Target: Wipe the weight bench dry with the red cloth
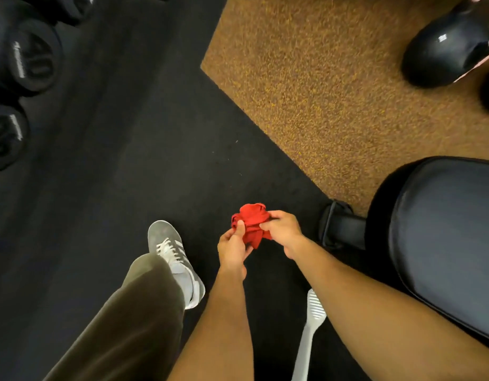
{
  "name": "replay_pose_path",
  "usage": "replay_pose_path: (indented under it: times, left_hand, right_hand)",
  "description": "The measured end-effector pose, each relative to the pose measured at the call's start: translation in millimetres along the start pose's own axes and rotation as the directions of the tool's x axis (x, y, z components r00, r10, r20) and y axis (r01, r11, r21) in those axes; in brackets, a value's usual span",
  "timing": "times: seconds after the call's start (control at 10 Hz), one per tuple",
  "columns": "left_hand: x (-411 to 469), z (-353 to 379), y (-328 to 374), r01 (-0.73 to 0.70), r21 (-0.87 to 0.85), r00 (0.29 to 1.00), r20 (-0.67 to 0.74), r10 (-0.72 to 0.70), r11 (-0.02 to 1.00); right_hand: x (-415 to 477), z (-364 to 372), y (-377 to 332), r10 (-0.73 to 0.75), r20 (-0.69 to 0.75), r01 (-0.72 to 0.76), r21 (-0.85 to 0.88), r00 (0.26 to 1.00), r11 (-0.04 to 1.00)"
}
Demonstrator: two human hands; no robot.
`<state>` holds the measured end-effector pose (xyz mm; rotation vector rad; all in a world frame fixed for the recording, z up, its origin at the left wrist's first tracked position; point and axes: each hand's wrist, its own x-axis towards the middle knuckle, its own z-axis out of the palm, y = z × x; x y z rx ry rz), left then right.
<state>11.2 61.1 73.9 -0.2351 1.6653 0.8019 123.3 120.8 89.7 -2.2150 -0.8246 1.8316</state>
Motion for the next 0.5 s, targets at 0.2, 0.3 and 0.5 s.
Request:
replay_pose_path:
  times: [0.2,0.3,0.5]
  left_hand:
    - [59.7,6.1,-15.7,0.093,0.057,0.990,-0.108,-0.087,0.994]
    - [82.0,4.7,-26.5,0.111,0.074,0.987,-0.126,-0.101,0.991]
    - [87.1,0.8,-40.1,0.129,0.161,0.988,-0.105,-0.113,0.979]
  right_hand:
    - [59.9,25.2,30.3,0.083,-0.050,-0.088,-0.107,0.995,0.990]
    - [64.9,30.3,33.3,0.110,0.057,-0.097,-0.202,0.992,0.975]
    - [70.3,31.5,39.8,0.138,0.189,-0.070,-0.324,0.972,0.943]
